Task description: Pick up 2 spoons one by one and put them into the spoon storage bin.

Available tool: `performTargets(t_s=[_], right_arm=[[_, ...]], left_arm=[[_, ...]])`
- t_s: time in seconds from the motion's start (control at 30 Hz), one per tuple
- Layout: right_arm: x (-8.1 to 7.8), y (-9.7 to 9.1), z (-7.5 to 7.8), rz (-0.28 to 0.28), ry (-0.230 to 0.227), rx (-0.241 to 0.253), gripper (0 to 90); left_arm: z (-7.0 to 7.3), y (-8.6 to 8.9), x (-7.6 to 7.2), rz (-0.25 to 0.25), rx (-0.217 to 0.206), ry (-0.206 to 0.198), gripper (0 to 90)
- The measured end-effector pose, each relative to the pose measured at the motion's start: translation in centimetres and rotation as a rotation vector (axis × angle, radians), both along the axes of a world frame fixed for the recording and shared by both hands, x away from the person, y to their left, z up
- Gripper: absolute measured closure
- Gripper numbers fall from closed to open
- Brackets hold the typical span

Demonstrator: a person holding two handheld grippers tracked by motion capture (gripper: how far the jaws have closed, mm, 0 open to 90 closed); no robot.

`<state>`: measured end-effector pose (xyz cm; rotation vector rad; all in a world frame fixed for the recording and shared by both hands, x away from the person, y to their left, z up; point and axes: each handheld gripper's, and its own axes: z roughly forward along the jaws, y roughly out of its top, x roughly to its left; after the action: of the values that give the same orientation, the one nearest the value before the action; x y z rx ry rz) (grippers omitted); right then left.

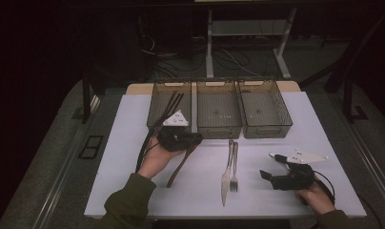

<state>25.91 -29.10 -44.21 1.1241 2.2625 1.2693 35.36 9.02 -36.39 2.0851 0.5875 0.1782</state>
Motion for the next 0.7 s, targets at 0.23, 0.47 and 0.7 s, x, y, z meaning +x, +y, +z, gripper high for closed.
performTargets(t_s=[0.23, 0.47, 0.7], right_arm=[[0.0, 0.1, 0.0, 0.005, 0.0, -0.008, 14.2], [0.0, 0.1, -0.1, 0.007, 0.0, -0.011, 14.2], [-0.1, 0.1, -0.1, 0.002, 0.001, -0.012, 14.2]], left_arm=[[1.3, -0.6, 1.5, 0.01, -0.017, -0.031, 79.4], [2.9, -1.7, 3.0, 0.026, -0.04, -0.064, 79.4], [4.0, -3.0, 4.9, 0.046, -0.063, -0.092, 79.4]])
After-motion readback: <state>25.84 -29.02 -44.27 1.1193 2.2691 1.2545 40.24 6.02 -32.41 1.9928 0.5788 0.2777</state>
